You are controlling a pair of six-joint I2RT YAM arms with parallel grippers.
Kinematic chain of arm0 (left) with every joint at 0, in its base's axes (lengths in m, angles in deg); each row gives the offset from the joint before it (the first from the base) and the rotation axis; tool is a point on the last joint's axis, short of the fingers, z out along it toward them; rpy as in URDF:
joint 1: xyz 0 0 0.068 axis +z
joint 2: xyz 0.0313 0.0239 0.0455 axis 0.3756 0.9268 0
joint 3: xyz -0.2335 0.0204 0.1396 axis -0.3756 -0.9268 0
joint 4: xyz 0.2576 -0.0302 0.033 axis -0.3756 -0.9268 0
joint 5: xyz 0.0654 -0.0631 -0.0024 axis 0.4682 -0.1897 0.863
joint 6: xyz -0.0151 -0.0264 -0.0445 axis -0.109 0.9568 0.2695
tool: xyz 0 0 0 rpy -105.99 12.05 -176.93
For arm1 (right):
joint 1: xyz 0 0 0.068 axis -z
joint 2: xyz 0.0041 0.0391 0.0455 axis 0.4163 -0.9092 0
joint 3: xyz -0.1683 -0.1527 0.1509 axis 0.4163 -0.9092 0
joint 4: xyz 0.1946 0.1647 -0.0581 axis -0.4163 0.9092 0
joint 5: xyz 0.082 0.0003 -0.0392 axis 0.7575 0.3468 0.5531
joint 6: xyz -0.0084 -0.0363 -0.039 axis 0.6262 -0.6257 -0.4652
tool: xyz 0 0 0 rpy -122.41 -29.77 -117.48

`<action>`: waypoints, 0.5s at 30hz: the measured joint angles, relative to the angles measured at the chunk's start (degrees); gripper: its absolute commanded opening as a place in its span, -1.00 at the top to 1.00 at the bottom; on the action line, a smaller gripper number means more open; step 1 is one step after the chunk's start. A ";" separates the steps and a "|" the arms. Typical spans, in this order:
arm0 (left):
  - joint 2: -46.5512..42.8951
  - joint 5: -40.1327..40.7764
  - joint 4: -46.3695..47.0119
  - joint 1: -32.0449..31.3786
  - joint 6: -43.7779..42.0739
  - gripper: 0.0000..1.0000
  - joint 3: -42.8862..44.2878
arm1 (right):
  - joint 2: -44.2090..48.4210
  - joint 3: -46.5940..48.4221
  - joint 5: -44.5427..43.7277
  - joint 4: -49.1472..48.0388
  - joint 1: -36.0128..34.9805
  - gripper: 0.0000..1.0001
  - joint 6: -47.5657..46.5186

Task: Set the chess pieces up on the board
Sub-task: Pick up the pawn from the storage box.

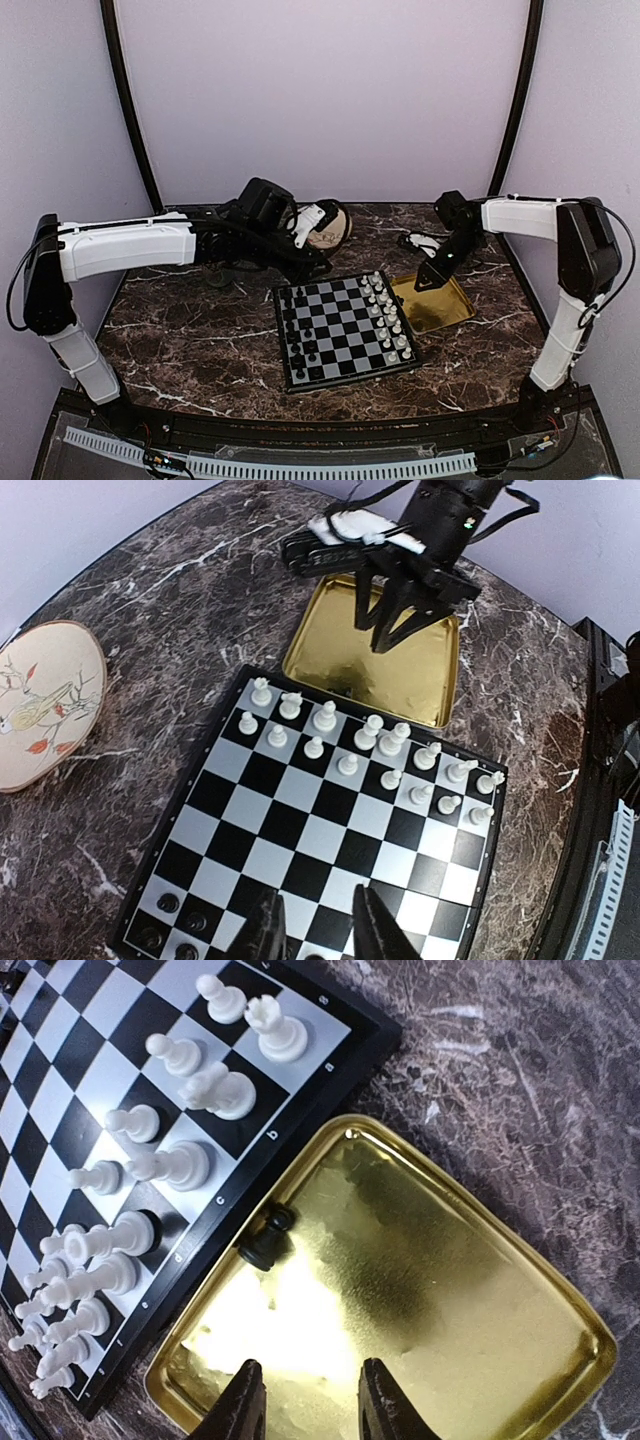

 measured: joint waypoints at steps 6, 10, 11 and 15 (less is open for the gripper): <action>0.11 -1.38 3.91 -1.27 0.96 0.48 -1.60 | -4.48 0.72 0.68 -0.70 -0.20 0.33 2.51; 0.15 -1.38 5.38 -1.44 1.62 0.48 -1.62 | -6.69 2.58 1.33 -1.05 -0.68 0.31 3.39; 0.17 -1.38 5.44 -1.49 1.66 0.48 -1.62 | -6.95 2.91 1.57 -1.07 -0.87 0.31 3.58; 0.55 -1.36 6.23 -1.64 1.81 0.48 -1.62 | -7.39 3.98 2.12 -1.18 -2.08 0.31 4.26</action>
